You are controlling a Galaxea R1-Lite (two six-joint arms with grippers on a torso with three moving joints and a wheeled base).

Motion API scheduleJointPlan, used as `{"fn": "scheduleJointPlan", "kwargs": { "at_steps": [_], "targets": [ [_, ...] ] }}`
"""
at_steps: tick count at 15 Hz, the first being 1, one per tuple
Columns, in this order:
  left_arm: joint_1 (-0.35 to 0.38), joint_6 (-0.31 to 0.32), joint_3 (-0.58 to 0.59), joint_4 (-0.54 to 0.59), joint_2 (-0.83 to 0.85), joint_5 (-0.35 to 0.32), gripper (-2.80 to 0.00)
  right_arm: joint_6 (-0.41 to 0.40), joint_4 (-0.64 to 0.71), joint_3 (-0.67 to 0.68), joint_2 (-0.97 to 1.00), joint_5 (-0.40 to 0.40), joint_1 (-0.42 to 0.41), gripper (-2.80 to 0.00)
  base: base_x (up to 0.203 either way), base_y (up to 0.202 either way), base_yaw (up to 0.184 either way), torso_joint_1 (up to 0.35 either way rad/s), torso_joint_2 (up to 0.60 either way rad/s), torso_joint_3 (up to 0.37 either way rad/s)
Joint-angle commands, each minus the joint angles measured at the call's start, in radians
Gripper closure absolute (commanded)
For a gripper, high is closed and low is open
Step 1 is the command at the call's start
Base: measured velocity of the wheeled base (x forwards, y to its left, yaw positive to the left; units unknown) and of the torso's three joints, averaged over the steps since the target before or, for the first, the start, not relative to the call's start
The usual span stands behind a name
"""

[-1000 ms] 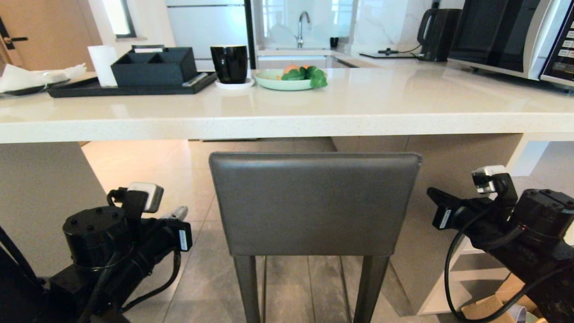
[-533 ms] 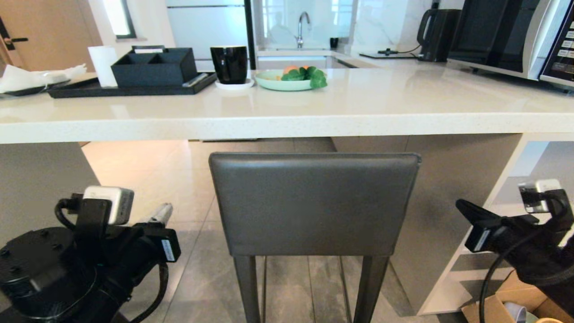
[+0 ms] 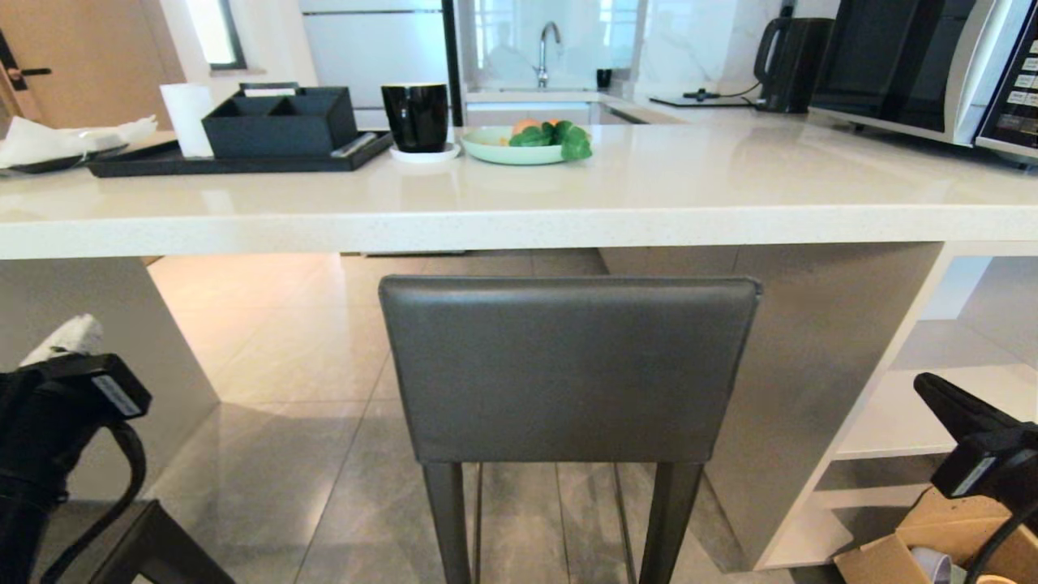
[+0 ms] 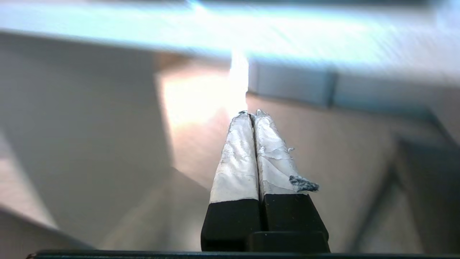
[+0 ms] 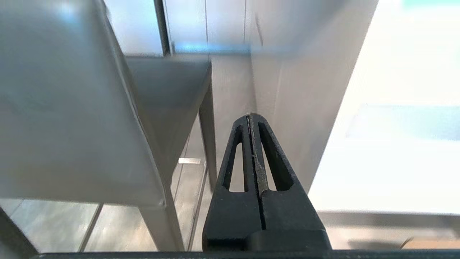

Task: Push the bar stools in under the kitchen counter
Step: Push the gray chair back under the dining table

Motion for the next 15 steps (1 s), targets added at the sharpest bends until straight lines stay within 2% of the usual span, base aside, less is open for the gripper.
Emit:
{"fn": "scheduleJointPlan", "kwargs": {
  "at_steps": [1, 4, 6, 8, 10, 12, 13, 15],
  "targets": [
    [0.082, 0.017, -0.007, -0.009, -0.124, -0.016, 0.0, -0.007, 0.027, 0.002, -0.125, -0.001, -0.004, 0.0, 0.0, 0.0, 0.0, 0.0, 0.0, 0.0],
    [0.202, 0.047, 0.016, -0.01, -0.25, -0.09, 0.0, -0.028, 0.13, 0.001, -0.28, -0.002, -0.008, 0.0, 0.0, 0.0, 0.0, 0.0, 0.0, 0.0],
    [0.23, 0.07, 0.064, 0.001, -0.362, -0.162, 0.0, -0.04, 0.253, -0.001, -0.424, -0.002, -0.015, 0.0, 0.0, 0.0, 0.0, 0.0, 0.0, 0.0],
    [0.238, 0.087, 0.093, 0.096, -0.478, -0.197, 0.0, -0.044, 0.46, -0.033, -0.6, -0.001, -0.026, 0.0, 0.0, 0.0, 0.0, 0.0, 0.0, 0.0],
    [0.238, 0.093, 0.058, 0.299, -0.607, -0.209, 0.0, -0.046, 0.772, -0.115, -0.806, 0.001, -0.033, 0.0, 0.0, 0.0, 0.0, 0.0, 0.0, 0.0],
    [0.236, 0.092, -0.016, 0.575, -0.747, -0.215, 0.0, -0.043, 1.146, -0.221, -0.981, 0.003, -0.045, 0.0, 0.0, 0.0, 0.0, 0.0, 0.0, 0.0],
    [0.236, 0.09, -0.054, 0.742, -0.816, -0.225, 0.0, -0.04, 1.255, -0.252, -1.047, 0.006, -0.064, 0.0, 0.0, 0.0, 0.0, 0.0, 0.0, 0.0],
    [0.241, 0.087, -0.11, 1.009, -0.93, -0.261, 0.0, -0.054, 1.324, -0.257, -1.154, 0.012, -0.089, 0.0, 0.0, 0.0, 0.0, 0.0, 0.0, 0.0]
  ]
}}
